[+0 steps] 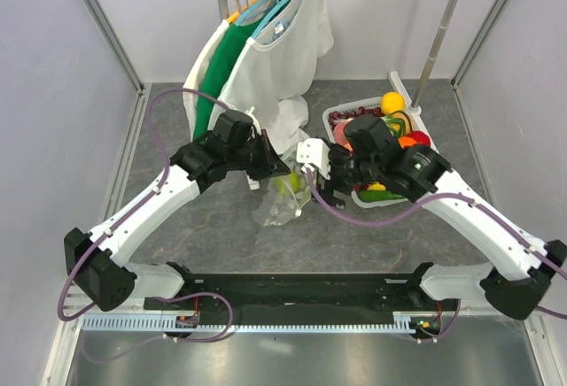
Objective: Place the food in the zip-top bag and seal the zipper
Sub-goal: Place the fake fruit in the zipper food storage bag.
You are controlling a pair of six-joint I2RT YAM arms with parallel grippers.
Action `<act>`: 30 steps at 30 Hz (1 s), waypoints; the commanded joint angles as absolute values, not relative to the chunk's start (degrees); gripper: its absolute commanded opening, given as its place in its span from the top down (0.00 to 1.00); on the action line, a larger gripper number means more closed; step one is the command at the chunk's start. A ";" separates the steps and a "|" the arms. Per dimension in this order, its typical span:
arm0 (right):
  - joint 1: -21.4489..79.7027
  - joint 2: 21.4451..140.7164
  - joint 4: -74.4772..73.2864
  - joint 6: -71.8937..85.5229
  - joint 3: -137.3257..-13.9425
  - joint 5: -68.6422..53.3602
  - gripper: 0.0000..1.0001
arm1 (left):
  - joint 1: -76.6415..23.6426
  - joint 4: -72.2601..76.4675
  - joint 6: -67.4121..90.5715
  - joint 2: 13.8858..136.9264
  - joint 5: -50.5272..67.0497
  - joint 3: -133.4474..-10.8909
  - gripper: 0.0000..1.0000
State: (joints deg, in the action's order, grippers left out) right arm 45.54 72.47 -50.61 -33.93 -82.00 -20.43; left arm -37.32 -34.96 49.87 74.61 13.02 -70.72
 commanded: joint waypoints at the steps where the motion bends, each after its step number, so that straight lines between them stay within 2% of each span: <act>1: 46.32 68.65 -51.24 -40.50 -76.13 -24.71 0.12 | -36.21 -34.20 55.28 74.62 16.24 -73.13 0.98; 7: 46.84 67.94 -46.24 -50.17 -69.88 -18.29 0.15 | -35.95 -33.13 50.37 74.19 19.08 -73.21 0.98; 10: 46.84 66.89 -45.10 -51.67 -69.17 -18.28 0.20 | -35.95 -33.92 49.22 72.69 18.63 -72.51 0.98; 11: 46.76 66.54 -44.48 -52.03 -68.82 -17.93 0.31 | -35.95 -34.01 48.87 72.42 18.89 -71.81 0.98; 14: 46.76 66.01 -44.64 -54.14 -68.29 -16.70 0.48 | -35.95 -34.19 47.90 71.98 19.60 -70.76 0.98; 17: 46.76 66.01 -47.72 -53.54 -68.73 -14.25 0.58 | -35.95 -34.28 47.46 71.28 17.94 -69.35 0.98; 22: 46.23 62.76 -53.24 -46.68 -71.10 -10.47 0.45 | -36.21 -33.14 45.36 71.28 13.81 -66.63 0.98; 26: 43.87 61.96 -58.35 -44.38 -73.03 -4.40 0.40 | -36.21 -32.17 44.74 72.60 13.89 -65.83 0.98; 30: 30.81 64.15 -61.87 -45.18 -77.68 -7.64 0.36 | -36.47 -30.76 45.00 72.86 14.50 -65.39 0.98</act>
